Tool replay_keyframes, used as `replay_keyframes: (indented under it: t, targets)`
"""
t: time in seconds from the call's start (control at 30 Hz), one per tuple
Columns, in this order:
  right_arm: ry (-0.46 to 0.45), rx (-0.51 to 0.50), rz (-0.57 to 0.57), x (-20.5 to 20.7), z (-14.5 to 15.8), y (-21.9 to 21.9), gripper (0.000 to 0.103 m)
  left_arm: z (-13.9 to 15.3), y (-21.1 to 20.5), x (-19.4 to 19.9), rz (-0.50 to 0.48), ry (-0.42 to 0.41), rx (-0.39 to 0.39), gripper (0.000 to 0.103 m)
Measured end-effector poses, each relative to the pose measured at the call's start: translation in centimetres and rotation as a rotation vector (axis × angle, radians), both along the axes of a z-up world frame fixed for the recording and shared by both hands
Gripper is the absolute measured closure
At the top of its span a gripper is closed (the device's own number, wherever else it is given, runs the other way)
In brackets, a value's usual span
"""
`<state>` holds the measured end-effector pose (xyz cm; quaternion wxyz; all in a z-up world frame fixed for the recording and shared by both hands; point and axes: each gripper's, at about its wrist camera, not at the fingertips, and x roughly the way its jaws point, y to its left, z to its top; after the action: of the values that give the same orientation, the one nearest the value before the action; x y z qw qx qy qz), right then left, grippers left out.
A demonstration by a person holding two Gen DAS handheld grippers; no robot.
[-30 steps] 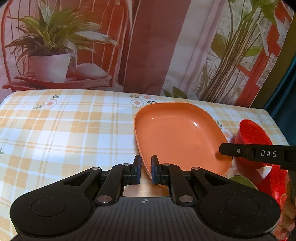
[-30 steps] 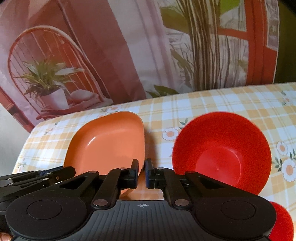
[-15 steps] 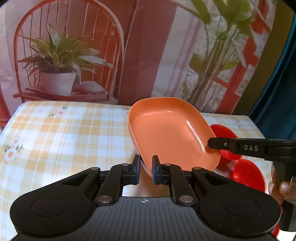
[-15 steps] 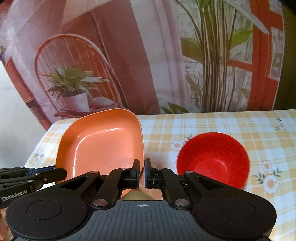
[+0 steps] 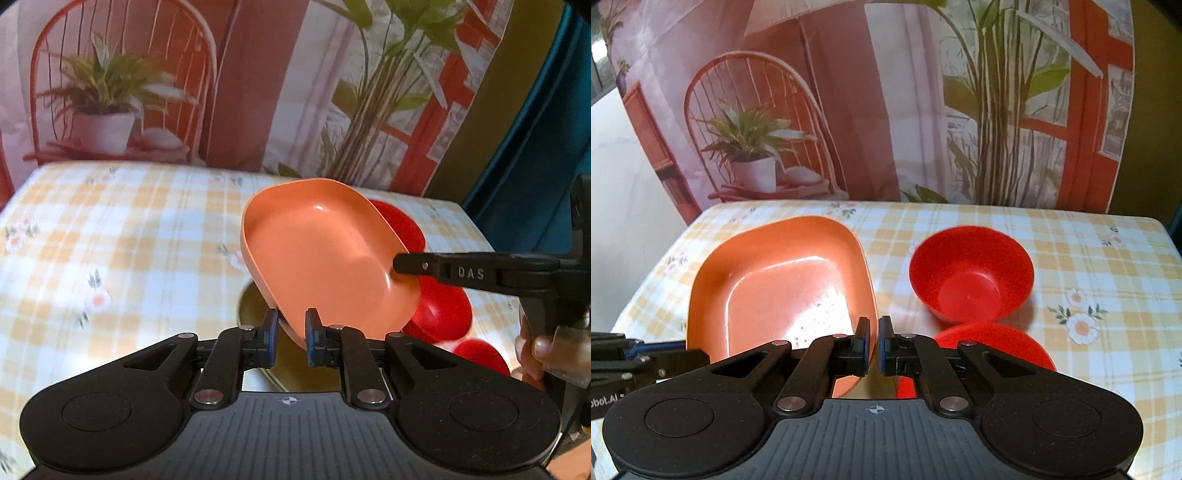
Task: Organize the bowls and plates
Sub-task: 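Lower the orange plate onto the green plate stack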
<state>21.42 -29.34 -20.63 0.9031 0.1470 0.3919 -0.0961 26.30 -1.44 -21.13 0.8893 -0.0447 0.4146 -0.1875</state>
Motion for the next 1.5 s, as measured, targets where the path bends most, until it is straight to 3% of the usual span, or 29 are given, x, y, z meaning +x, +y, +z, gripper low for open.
replay_keyframes:
  t: [0.63, 1.5]
  targets:
    - [0.057, 0.01, 0.019, -1.1, -2.6, 0.8, 0.098, -3.3, -0.3, -0.9, 0.013, 0.086, 0.025, 0.086]
    - [0.076, -0.019, -0.001, -1.0, -3.3, 1.0, 0.094, -3.7, -0.4, -0.2, -0.002, 0.1, 0.032, 0.085]
